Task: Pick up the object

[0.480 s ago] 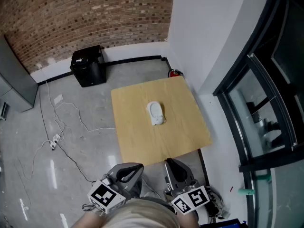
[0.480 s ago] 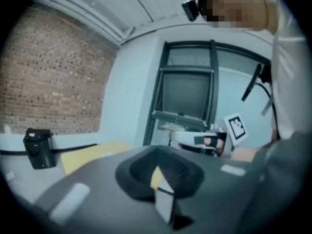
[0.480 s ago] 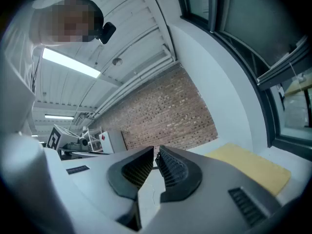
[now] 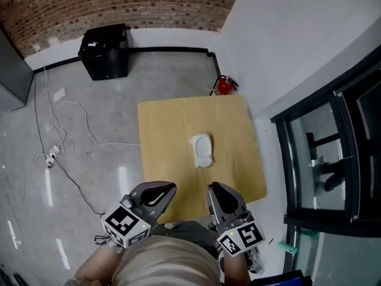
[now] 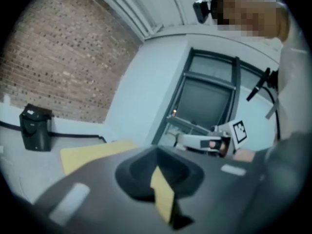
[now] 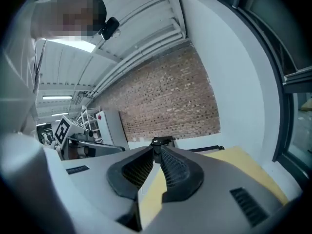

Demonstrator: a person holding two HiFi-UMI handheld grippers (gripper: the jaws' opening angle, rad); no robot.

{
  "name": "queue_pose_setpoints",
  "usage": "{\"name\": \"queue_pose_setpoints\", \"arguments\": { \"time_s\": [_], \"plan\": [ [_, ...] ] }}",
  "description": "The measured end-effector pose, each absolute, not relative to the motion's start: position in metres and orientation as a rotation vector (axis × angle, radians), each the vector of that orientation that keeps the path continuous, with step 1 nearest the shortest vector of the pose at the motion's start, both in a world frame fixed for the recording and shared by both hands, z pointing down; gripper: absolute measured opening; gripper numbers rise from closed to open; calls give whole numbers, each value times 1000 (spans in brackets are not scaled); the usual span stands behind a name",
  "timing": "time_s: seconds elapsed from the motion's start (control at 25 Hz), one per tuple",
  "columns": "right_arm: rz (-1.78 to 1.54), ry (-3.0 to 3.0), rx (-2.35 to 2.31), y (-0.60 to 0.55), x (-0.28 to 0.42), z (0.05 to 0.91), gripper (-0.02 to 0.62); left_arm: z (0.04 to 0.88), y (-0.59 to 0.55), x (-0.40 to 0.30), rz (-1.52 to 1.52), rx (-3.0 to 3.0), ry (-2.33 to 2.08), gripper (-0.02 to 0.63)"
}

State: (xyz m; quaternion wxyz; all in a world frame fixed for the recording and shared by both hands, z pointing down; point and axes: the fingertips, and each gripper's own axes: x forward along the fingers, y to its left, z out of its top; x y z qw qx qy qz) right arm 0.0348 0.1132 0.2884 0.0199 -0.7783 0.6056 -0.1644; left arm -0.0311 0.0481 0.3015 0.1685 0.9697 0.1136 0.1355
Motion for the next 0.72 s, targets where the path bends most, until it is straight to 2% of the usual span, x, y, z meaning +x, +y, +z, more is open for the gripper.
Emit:
{"name": "queue_pose_setpoints", "arguments": {
  "time_s": [0.16,0.44,0.72],
  "plan": [
    [-547,1999,-2440,94,64,304,40,322,36,-9,431,2708,258,2],
    [-730,2245,-2186,72,113,355,40,365,40,29,493,2563,-1,2],
    [-823,2644,-2109,72,150,424,41,449,72,56,538,2225,-238,89]
  ]
}}
